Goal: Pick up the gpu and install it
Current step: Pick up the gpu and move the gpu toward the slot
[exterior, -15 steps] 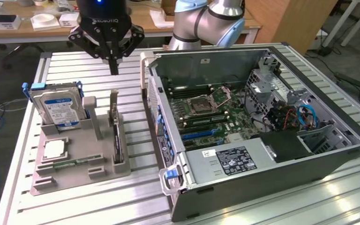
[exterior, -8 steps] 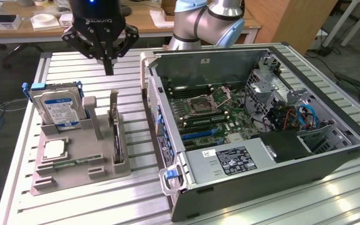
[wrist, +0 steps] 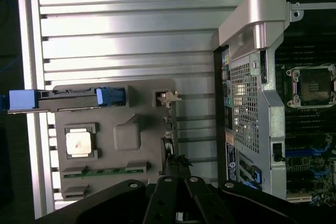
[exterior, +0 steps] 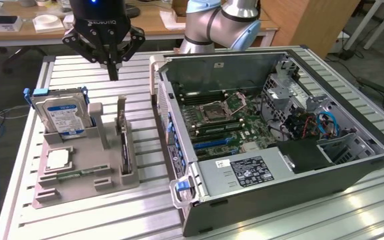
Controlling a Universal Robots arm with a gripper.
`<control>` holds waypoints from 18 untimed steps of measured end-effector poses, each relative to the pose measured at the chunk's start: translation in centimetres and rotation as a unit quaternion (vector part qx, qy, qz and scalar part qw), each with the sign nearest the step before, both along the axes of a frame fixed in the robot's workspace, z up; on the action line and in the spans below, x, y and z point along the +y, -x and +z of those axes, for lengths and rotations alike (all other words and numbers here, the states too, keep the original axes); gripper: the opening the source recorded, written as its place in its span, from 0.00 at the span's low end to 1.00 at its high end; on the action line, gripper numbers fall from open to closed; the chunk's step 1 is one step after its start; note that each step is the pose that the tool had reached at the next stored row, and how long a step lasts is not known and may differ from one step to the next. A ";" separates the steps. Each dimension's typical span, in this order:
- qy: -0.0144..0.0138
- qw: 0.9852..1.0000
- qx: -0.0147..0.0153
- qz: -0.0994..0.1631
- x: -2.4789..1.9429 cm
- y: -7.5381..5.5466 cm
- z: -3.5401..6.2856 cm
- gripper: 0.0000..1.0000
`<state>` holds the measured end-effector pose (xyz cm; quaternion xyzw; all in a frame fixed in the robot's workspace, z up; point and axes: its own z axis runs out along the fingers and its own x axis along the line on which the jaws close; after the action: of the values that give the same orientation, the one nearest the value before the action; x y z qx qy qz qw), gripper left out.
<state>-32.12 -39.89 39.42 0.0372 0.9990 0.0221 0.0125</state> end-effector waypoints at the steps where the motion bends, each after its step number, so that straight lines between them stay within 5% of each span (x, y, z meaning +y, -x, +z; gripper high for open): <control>1: 0.000 1.000 0.000 0.000 0.00 0.0 0.00 0.10; 11: 0.000 1.000 0.000 0.000 -0.03 0.0 0.00 0.11; 18: 0.000 1.000 0.000 0.000 -0.05 0.0 0.00 0.42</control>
<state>-32.12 -39.95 39.43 0.0372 0.9990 0.0221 0.0125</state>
